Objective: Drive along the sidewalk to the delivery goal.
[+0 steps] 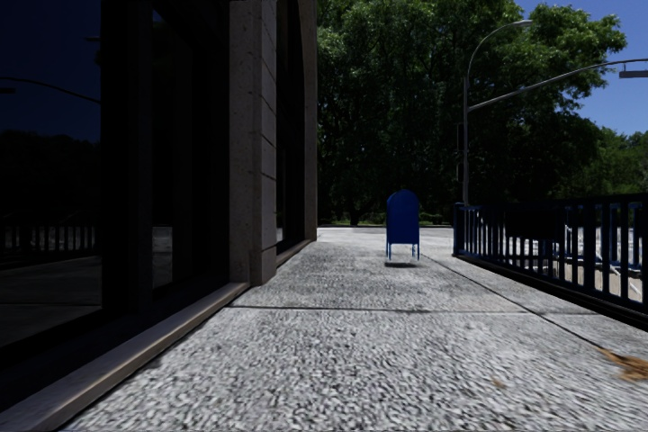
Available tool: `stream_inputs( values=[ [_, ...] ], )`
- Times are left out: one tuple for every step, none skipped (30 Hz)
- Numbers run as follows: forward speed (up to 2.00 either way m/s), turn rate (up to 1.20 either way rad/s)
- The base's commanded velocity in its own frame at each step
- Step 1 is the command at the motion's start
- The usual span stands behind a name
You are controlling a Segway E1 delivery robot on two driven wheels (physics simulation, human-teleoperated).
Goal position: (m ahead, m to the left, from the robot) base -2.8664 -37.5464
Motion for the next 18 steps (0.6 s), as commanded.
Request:
stream_inputs(
  values=[
    [2.0, 0.0],
    [2.0, 0.0],
    [2.0, -0.02],
    [2.0, -0.13],
    [2.0, -0.13],
    [2.0, -0.17],
    [2.0, -0.18],
    [2.0, -0.18],
    [2.0, -0.18],
    [2.0, -0.18],
    [2.0, -0.18],
    [2.0, 0.0],
    [2.0, 0.0],
    [2.0, 0.0],
    [2.0, 0.0],
    [2.0, 0.0],
    [2.0, 0.0],
    [2.0, -0.03]
  ],
)
